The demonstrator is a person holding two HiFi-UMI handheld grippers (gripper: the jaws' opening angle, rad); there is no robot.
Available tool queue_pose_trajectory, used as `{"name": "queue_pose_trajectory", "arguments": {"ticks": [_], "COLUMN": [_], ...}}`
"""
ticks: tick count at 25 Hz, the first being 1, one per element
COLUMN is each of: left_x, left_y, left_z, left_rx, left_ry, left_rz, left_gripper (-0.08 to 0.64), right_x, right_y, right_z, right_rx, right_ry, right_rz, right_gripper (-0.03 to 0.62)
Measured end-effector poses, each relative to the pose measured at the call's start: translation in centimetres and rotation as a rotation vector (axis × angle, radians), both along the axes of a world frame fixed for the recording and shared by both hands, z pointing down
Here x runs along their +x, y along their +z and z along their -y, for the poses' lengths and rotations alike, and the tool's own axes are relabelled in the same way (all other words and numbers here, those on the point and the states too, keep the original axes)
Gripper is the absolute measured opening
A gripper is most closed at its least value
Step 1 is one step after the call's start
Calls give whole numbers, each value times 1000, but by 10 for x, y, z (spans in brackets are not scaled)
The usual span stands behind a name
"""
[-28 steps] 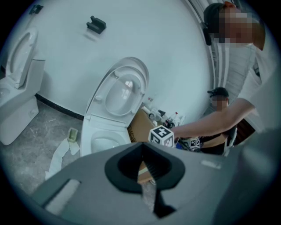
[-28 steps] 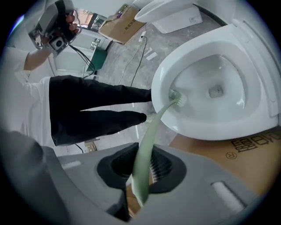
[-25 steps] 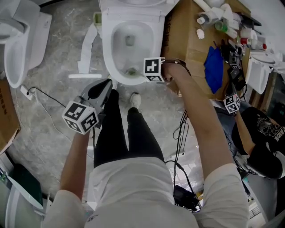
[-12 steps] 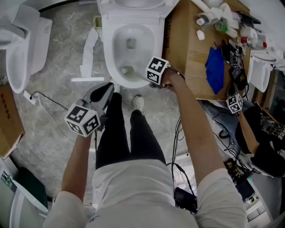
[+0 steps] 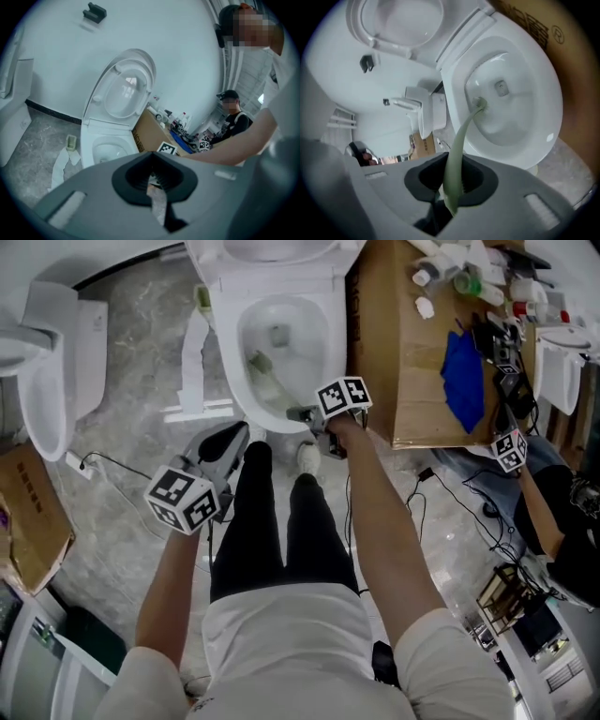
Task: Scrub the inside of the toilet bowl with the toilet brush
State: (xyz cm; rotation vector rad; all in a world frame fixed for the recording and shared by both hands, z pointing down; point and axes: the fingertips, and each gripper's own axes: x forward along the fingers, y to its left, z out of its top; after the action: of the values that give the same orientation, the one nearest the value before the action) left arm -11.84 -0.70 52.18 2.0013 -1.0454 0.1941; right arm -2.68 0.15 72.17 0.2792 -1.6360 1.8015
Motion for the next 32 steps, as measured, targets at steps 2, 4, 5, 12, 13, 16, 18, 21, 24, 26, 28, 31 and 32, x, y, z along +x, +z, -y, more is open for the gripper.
{"name": "queue_pose_trajectory", "arguments": {"ticks": [2, 4, 5, 12, 13, 16, 18, 21, 24, 26, 28, 31, 32], "left_x": [1, 2, 3, 7, 6, 2, -1, -1, 0, 2, 4, 9, 11], "left_y": [2, 5, 7, 14, 14, 14, 15, 16, 17, 18, 20, 20, 20], "left_z": [4, 9, 11, 23, 25, 27, 28, 30, 33, 35, 36, 36, 35], "left_rx": [-7, -12, -14, -29, -30, -33, -35, -39, -42, -44, -47, -52, -53], "left_ry": [22, 44, 55, 118, 125, 147, 162, 184, 204, 217, 229, 253, 262], "left_rz": [2, 3, 2, 1, 1, 3, 8, 16, 18, 19, 21, 21, 20], "left_gripper": [-9, -9, -9, -9, -9, -9, -9, -9, -9, -9, -9, -9, -9], "right_x": [-6, -9, -10, -12, -13, -24, -31, -36, -30, -22, -12, 5, 9], "right_y": [5, 8, 8, 11, 12, 8, 2, -2, -5, -6, -6, -10, -12], "right_z": [13, 28, 36, 85, 90, 105, 113, 120, 123, 124, 126, 122, 120], "right_rx": [-18, -30, -33, -60, -63, -76, -85, -101, -121, -112, -101, -92, -90], "right_ry": [154, 309, 381, 758, 791, 895, 958, 1045, 1155, 1218, 1295, 1403, 1436], "right_rz": [5, 24, 38, 117, 122, 169, 209, 261, 281, 293, 315, 344, 352], "right_gripper": [52, 52, 51, 51, 51, 52, 52, 54, 55, 55, 55, 55, 55]}}
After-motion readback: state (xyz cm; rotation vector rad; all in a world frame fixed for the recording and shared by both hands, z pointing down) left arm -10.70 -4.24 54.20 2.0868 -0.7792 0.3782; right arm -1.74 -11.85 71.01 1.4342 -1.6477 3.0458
